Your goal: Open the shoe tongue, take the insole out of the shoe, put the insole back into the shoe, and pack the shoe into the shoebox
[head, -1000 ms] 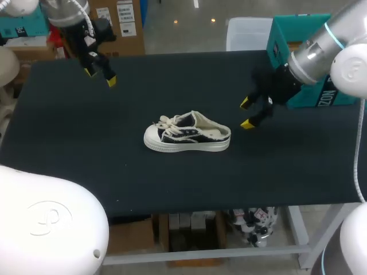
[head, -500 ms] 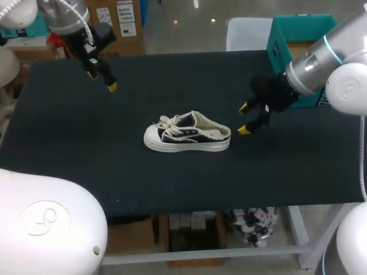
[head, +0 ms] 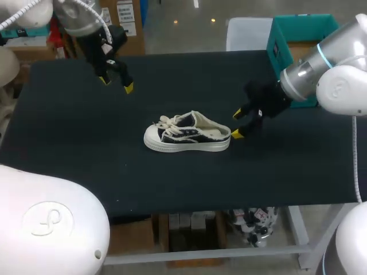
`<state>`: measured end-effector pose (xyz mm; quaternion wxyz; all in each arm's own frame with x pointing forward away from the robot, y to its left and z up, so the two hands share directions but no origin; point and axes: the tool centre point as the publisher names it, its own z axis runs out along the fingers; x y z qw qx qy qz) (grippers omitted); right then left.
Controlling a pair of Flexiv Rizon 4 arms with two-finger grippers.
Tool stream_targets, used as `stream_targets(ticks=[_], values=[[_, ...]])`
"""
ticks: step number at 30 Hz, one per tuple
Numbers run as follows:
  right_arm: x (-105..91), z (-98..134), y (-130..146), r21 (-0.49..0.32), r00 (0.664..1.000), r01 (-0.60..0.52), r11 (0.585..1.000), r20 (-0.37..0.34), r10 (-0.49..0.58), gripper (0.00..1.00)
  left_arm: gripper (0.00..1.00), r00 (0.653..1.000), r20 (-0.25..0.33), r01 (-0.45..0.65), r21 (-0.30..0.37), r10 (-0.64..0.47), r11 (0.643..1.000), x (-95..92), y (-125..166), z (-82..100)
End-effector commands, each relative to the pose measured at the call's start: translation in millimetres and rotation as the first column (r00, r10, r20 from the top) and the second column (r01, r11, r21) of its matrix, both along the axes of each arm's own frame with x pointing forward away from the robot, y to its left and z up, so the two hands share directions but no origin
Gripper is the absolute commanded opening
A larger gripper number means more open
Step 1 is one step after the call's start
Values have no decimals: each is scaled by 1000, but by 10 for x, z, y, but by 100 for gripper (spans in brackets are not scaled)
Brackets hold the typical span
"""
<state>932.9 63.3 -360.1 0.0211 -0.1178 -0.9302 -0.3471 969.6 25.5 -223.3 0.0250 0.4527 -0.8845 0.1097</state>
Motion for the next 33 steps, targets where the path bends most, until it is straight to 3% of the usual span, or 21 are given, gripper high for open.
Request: stream_targets(ticks=[1, 4, 14, 33], values=[[64, -71, 52, 15, 1000, 2, 1000, 12, -2, 100, 100, 1000, -30, 4, 19, -3, 1000, 70, -106, -28], [71, -100, 75, 38, 1000, 2, 999, 30, -3, 100, 100, 999, -36, -1, 18, 2, 1000, 67, -145, -38], [16, -325, 162, 70, 1000, 0, 998, -19, 2, 100, 100, 999, -45, 4, 17, -3, 1000, 72, -235, -86], [-4, -566, 426, 138, 1000, 1, 990, -30, 4, 100, 100, 998, -62, 14, 10, -13, 1000, 63, -330, -166]])
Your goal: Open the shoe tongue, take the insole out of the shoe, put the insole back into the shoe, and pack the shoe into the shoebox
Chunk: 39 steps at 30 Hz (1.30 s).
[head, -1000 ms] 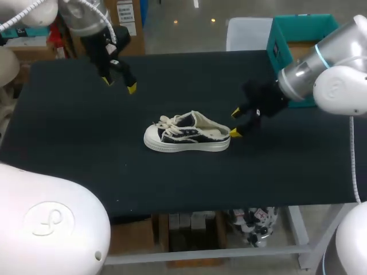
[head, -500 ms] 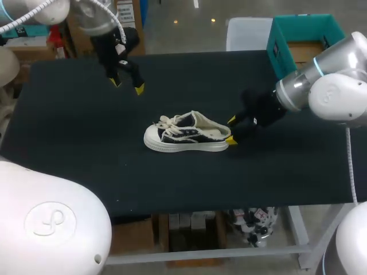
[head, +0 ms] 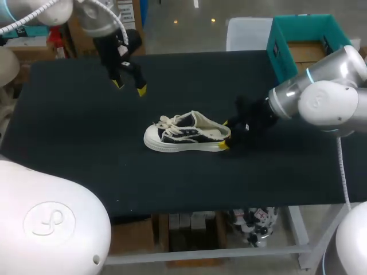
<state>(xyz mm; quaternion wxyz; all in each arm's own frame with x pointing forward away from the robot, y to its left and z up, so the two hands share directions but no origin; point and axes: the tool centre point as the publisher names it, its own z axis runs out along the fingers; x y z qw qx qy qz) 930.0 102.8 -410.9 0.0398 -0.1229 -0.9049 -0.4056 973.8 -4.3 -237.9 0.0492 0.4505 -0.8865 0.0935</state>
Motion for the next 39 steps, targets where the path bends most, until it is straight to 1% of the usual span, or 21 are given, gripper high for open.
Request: stream_targets(ticks=[1, 6, 12, 19, 20, 21, 26, 29, 32, 36, 37, 39], values=[[23, -65, 41, 7, 1000, -8, 1000, -6, 8, 100, 100, 1000, -5, 3, 2, -3, 1000, 19, -39, -26], [25, -113, 85, 14, 1000, -16, 1000, -15, 16, 100, 100, 1000, -11, 2, -3, -2, 1000, 17, -72, -51], [43, -174, 135, 22, 999, -27, 999, -20, 28, 100, 100, 1000, -18, -8, -5, 8, 1000, 19, -116, -44], [59, -212, 130, 40, 1000, -24, 999, -14, 25, 100, 100, 1000, -20, -6, 3, 6, 1000, -11, -189, -21], [60, -213, 129, 40, 1000, -24, 999, -14, 25, 41, 100, 1000, -20, -6, 4, 6, 1000, -13, -198, -19], [61, -214, 129, 40, 1000, -24, 999, -13, 24, 0, 100, 1000, -21, -6, 5, 6, 1000, -15, -209, -19], [65, -223, 128, 40, 1000, -26, 999, -4, 26, 0, 100, 999, -35, -21, 21, 22, 1000, -30, -273, -34], [64, -232, 130, 44, 1000, -31, 999, 1, 31, 0, 100, 999, -39, -20, 37, 22, 999, -67, -366, -18], [57, -227, 128, 48, 1000, -23, 999, 6, 23, 0, 100, 998, -49, -44, 59, 47, 997, -87, -472, 6], [57, -227, 128, 48, 1000, -23, 999, 6, 23, 0, 100, 993, -44, -107, 99, 112, 989, -98, -648, 42], [57, -227, 128, 48, 1000, -23, 999, 6, 23, 0, 100, 989, -23, -144, 117, 148, 983, -108, -719, 50], [57, -227, 128, 48, 1000, -23, 999, 6, 23, 0, 100, 982, -15, -186, 125, 189, 975, -130, -808, 54]])
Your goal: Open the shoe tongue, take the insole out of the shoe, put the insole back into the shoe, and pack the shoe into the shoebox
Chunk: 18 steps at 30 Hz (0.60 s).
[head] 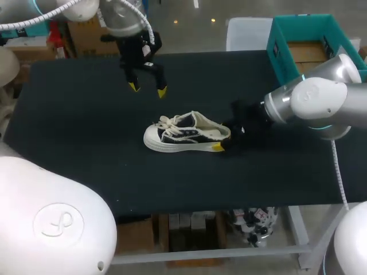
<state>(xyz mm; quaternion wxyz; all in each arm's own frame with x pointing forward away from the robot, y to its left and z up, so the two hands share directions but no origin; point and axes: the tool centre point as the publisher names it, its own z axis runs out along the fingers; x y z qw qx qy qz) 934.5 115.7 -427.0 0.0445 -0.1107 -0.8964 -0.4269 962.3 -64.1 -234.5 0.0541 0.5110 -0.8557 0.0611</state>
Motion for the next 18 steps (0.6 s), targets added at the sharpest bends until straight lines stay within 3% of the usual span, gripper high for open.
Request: stream_targets(ticks=[1, 4, 13, 15, 18], values=[[11, -66, 0, 0, 1000, -1, 1000, 0, 1, 0, 100, 993, 56, -110, 85, 105, 990, -30, -255, 19], [11, -66, 0, 0, 1000, -1, 1000, 0, 1, 0, 100, 986, 111, -133, 79, 124, 988, -95, -340, 64], [11, -66, 0, 0, 1000, -1, 1000, 0, 1, 0, 100, 986, 111, -133, 79, 124, 988, -95, -340, 64], [11, -66, 0, 0, 1000, -1, 1000, 0, 1, 0, 100, 965, 116, -250, 148, 235, 957, -91, -492, -37], [11, -66, 0, 0, 1000, -1, 1000, 0, 1, 0, 100, 953, 38, -303, 179, 301, 936, -71, -638, -103]])
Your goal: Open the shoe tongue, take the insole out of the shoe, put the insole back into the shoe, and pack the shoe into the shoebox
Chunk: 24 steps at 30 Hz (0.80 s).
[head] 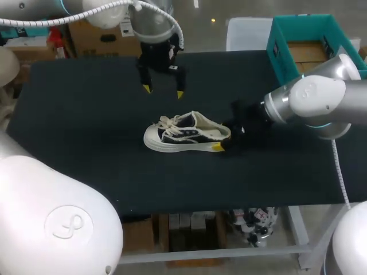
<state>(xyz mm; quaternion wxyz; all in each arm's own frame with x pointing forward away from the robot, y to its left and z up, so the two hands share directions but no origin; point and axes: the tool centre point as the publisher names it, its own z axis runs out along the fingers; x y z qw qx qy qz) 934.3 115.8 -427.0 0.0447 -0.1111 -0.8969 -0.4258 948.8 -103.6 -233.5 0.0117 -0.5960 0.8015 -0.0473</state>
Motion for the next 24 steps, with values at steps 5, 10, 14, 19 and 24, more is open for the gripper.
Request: stream_targets(ticks=[5, 10, 14, 19, 24], values=[[14, -66, -1, 3, 1000, -1, 1000, 0, 1, 0, 100, 972, -118, -183, 179, 205, 967, 107, -495, -234], [14, -66, -1, 3, 1000, -1, 1000, 0, 1, 0, 100, 972, -106, -182, 209, 207, 961, 113, -600, -293], [14, -66, -1, 3, 1000, -1, 1000, 0, 1, 0, 100, 968, -137, -175, 229, 210, 958, 141, -668, -359], [14, -66, -1, 3, 1000, -1, 1000, 0, 1, 0, 99, 960, -159, -185, 263, 231, 947, 59, -753, -435], [14, -66, -1, 3, 1000, -1, 1000, 0, 1, 0, 95, 958, -170, -179, 271, 230, 946, -75, -728, -490]])
